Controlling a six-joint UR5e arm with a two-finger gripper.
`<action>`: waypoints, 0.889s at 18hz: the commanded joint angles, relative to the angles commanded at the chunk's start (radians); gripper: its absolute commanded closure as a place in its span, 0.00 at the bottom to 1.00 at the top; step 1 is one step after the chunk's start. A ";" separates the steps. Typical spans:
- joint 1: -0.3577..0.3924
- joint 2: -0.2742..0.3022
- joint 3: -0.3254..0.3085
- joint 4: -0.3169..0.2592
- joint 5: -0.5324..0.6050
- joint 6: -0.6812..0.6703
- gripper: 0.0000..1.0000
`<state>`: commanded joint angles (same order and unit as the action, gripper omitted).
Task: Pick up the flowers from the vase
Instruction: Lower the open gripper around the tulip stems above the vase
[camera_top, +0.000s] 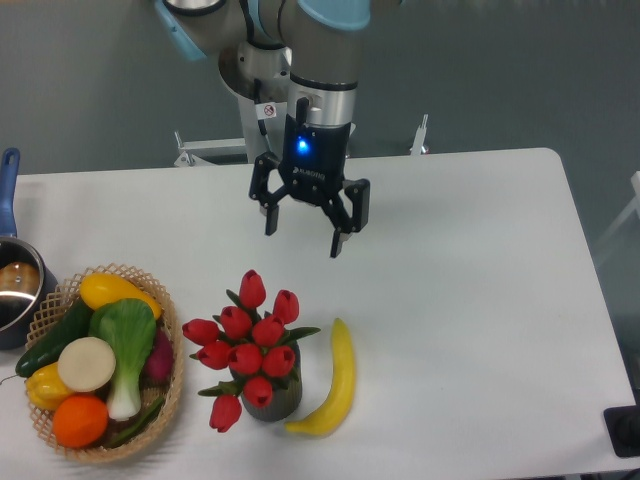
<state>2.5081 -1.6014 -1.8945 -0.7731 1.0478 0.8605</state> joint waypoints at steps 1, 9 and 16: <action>0.000 -0.008 0.002 0.000 -0.002 0.000 0.00; -0.002 -0.100 0.014 0.012 -0.018 -0.001 0.00; -0.002 -0.181 0.057 0.074 -0.098 -0.002 0.00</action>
<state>2.5065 -1.7823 -1.8378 -0.6996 0.9495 0.8590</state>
